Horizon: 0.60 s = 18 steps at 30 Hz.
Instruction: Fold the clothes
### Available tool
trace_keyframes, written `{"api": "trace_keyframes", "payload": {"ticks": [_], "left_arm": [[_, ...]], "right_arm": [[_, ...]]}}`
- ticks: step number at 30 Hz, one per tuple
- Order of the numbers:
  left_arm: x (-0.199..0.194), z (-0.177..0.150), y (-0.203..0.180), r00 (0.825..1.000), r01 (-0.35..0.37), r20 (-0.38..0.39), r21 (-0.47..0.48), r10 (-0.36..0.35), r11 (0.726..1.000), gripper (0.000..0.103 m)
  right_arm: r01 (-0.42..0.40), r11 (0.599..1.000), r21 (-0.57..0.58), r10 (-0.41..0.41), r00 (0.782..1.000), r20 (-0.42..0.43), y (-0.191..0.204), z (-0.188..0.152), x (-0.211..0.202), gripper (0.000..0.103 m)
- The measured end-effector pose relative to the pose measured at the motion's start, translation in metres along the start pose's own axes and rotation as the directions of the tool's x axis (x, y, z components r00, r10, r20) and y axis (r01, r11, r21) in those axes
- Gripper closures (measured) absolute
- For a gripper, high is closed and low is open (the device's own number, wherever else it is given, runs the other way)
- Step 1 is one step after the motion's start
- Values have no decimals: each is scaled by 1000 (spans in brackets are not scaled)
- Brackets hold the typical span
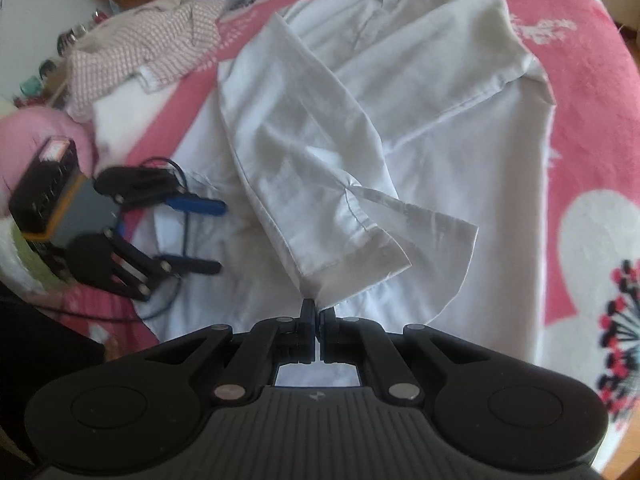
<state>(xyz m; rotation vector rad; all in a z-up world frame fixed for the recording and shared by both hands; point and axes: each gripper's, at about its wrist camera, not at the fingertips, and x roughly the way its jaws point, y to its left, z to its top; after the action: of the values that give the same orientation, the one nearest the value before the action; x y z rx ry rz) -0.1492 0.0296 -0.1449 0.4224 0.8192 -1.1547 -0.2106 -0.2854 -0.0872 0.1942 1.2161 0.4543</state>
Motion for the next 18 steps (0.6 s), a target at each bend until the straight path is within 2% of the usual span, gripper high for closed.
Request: {"api": "trace_keyframes", "payload": {"ticks": [3, 8, 15, 18], "left_arm": [[-1, -1, 1, 1000, -4, -5, -7, 4, 1000, 44], [0, -3, 4, 1000, -13, -12, -24, 12, 1000, 44], [0, -4, 9, 999, -23, -22, -36, 23, 999, 44], [0, -6, 10, 999, -30, -27, -42, 29, 999, 44]], "right_arm": [[19, 1000, -24, -20, 1000, -11, 8, -9, -7, 101], [111, 993, -28, -112, 993, -42, 3, -30, -10, 101], [141, 990, 22, -139, 988, -70, -8, -53, 6, 101], [139, 987, 79, -134, 989, -63, -15, -63, 13, 101]]}}
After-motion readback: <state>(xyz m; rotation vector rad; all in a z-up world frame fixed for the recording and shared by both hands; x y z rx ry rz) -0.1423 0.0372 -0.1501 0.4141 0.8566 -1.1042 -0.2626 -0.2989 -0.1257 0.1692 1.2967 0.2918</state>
